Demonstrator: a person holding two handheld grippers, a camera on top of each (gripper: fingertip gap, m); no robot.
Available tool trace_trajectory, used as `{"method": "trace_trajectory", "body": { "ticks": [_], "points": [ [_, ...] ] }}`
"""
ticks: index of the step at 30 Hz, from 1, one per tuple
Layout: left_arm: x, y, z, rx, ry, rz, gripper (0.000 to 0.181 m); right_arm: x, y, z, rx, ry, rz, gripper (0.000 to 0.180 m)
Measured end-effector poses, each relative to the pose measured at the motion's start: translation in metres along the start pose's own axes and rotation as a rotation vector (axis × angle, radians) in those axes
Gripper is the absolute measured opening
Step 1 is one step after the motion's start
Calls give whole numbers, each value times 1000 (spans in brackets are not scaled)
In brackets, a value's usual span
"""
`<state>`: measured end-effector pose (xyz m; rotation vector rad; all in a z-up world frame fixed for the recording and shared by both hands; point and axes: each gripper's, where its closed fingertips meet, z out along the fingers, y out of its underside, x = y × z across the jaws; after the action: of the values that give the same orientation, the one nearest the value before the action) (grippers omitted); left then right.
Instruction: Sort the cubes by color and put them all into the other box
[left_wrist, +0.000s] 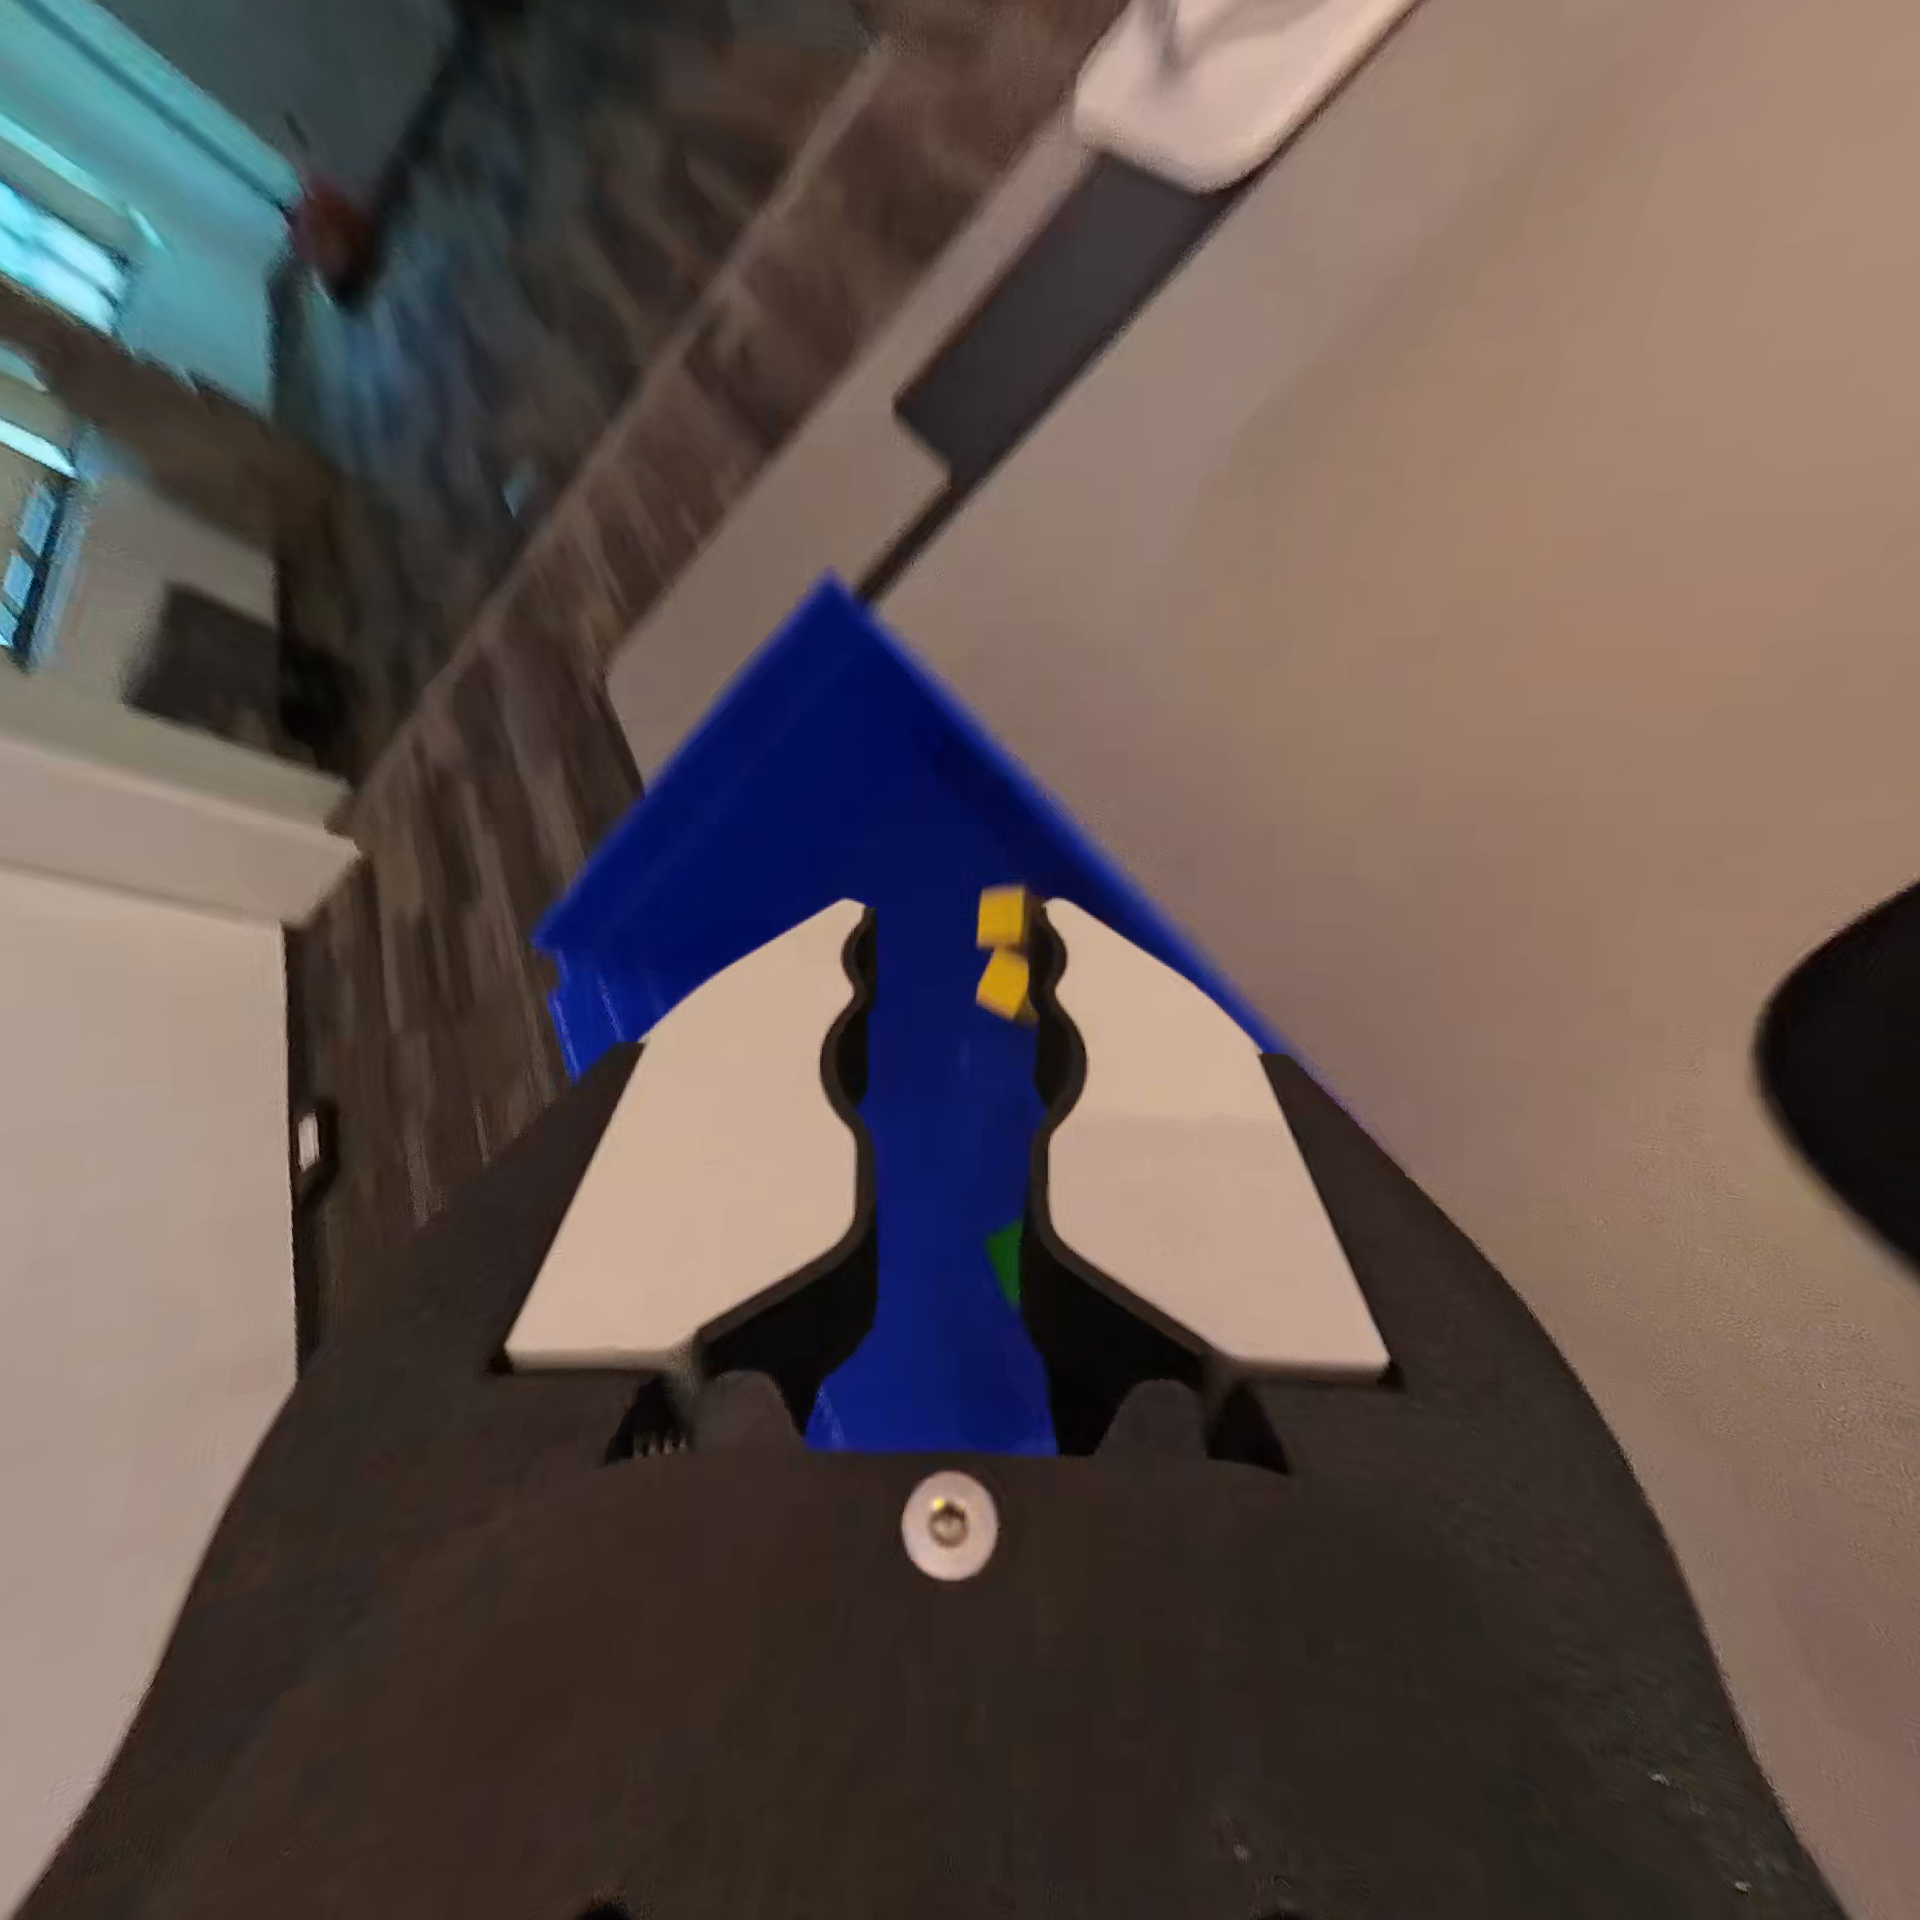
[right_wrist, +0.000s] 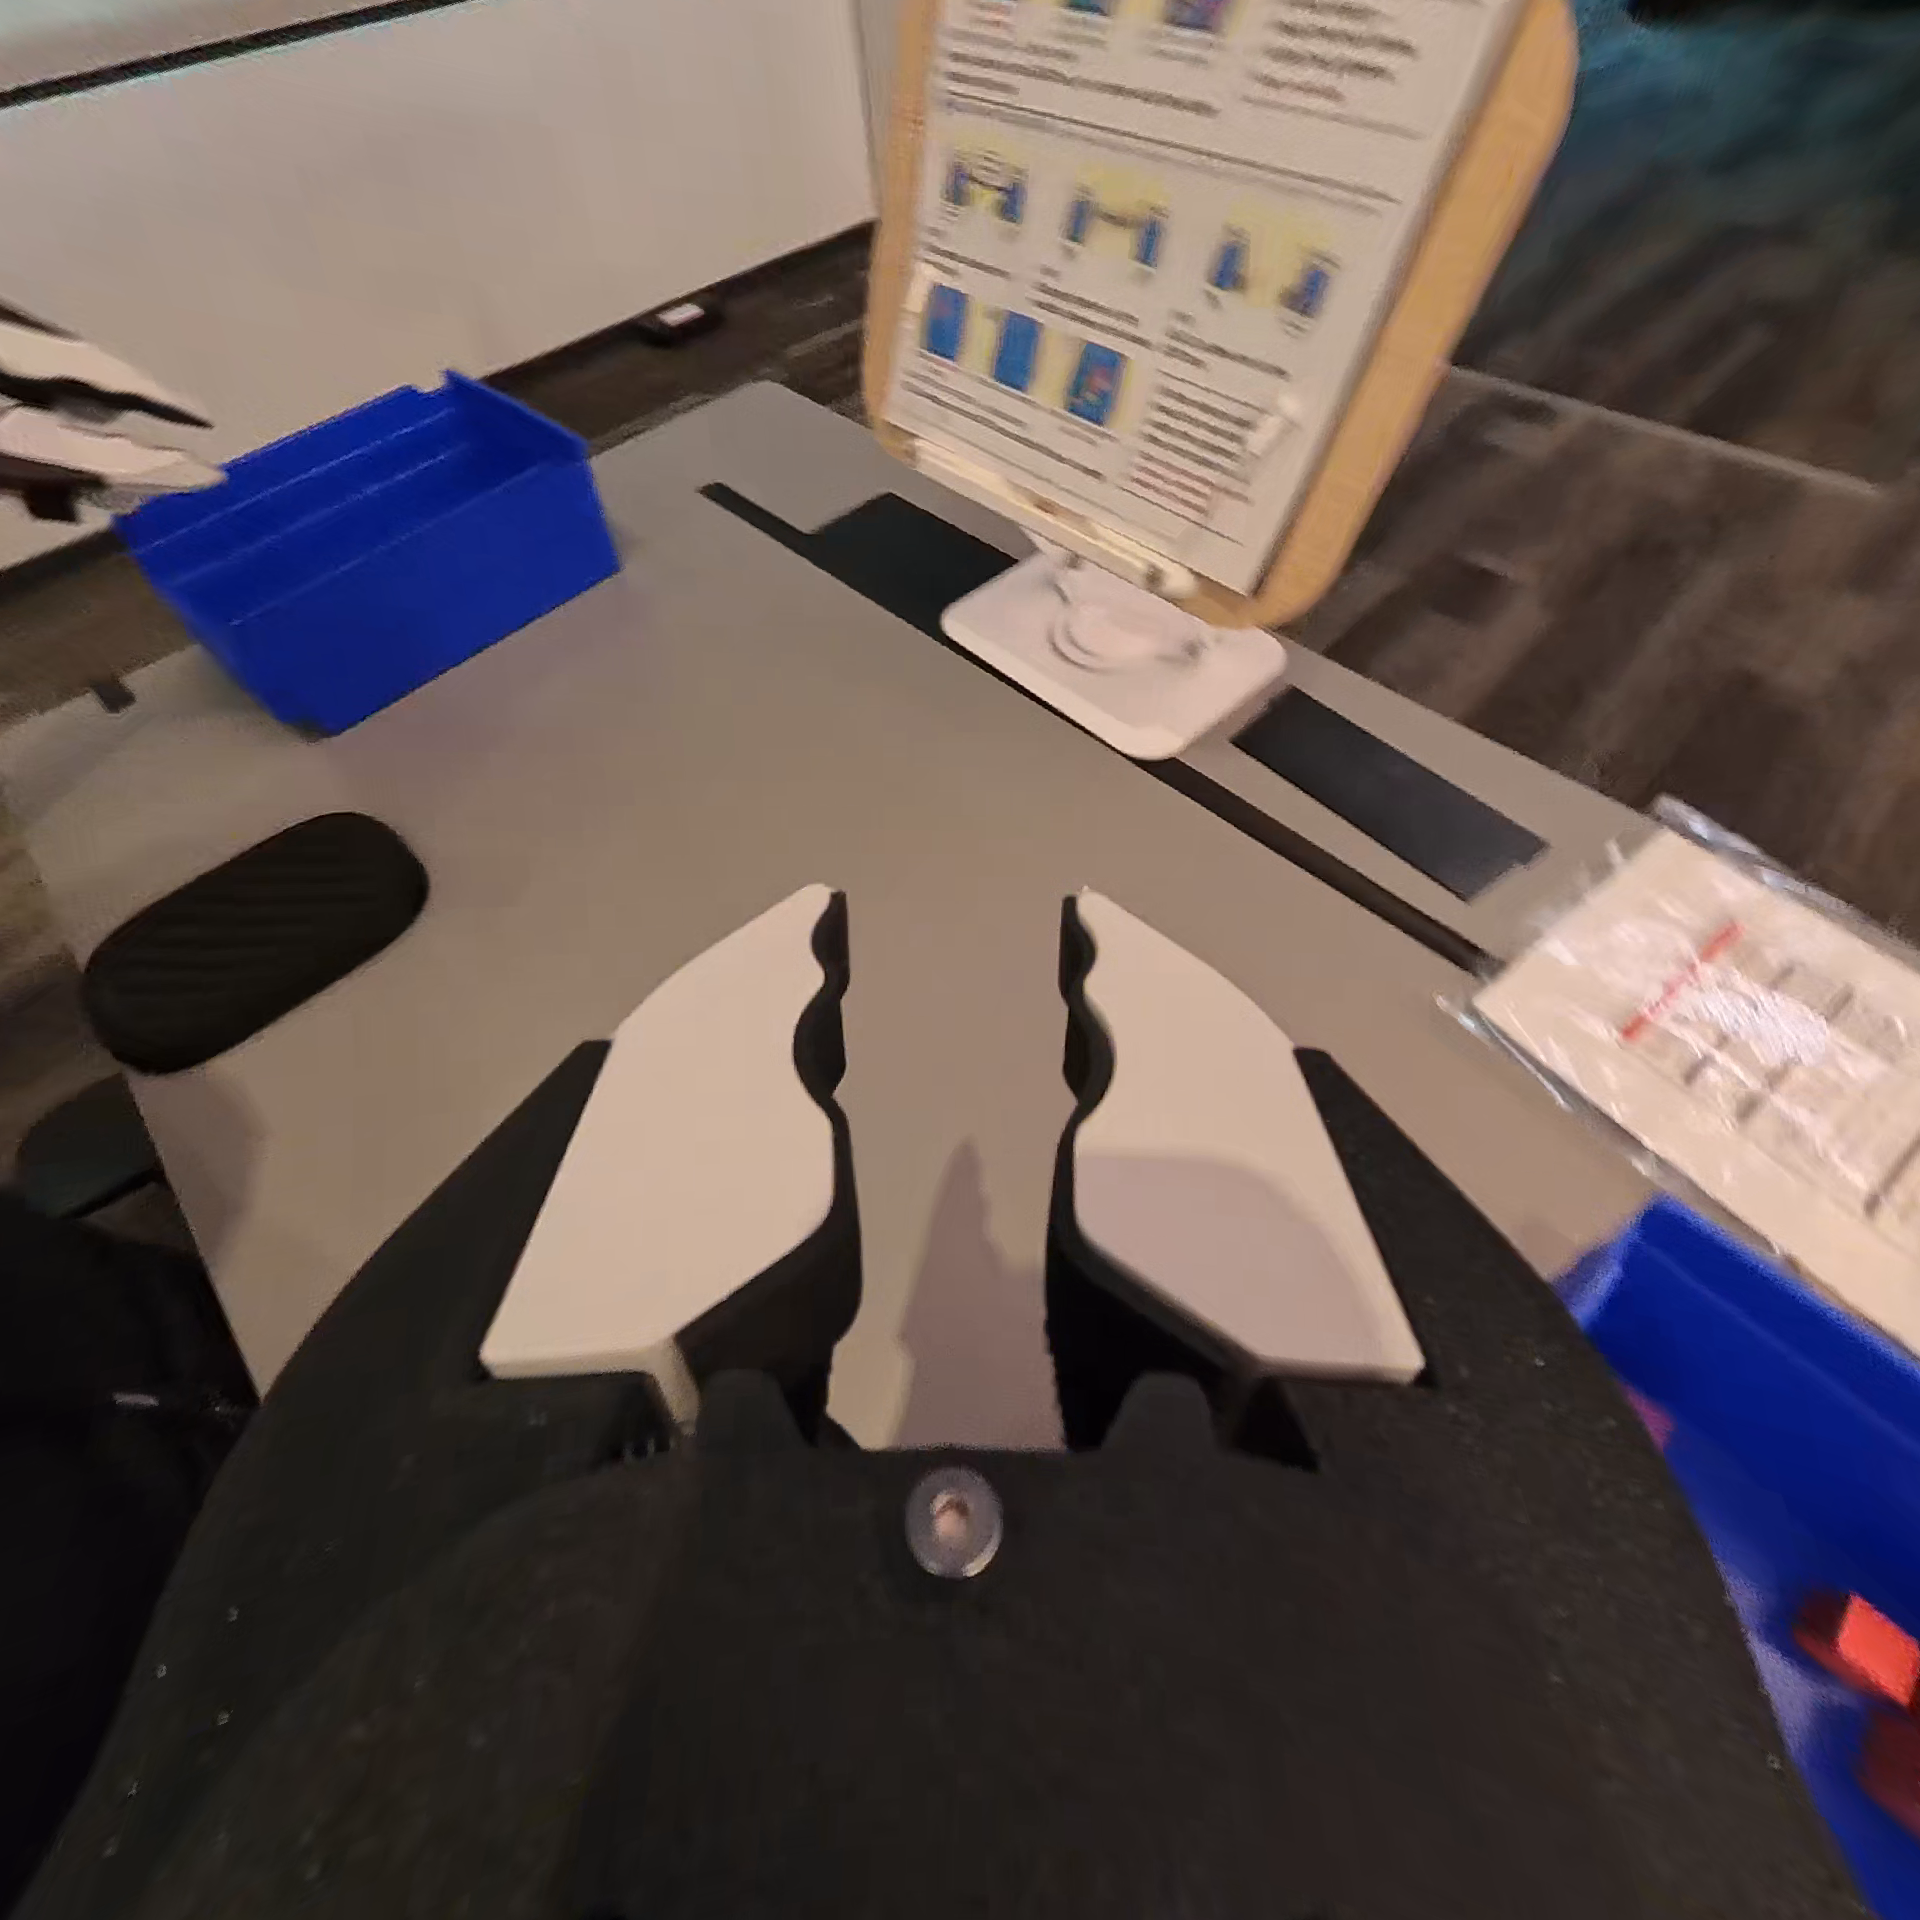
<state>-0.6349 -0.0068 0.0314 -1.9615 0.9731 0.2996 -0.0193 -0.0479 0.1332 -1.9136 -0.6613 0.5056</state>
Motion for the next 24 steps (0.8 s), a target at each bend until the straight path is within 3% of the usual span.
{"method": "trace_trajectory", "body": {
  "ticks": [4,9,13,17,24],
  "points": [
    [-9,68,16,-204,105,-30,30,-43,-15,21,-39,-7,-140,38],
    [10,112,35,-343,296,-92,36,-79,-17,38,-88,-43,-218,41],
    [13,144,43,-456,336,14,37,-96,-14,45,-63,-86,-212,40],
    [15,160,51,-557,390,-3,41,-97,-10,52,-88,-99,-186,40],
    [25,164,60,-680,463,-232,52,-88,-1,53,-121,-63,-154,41]
  ]
}}
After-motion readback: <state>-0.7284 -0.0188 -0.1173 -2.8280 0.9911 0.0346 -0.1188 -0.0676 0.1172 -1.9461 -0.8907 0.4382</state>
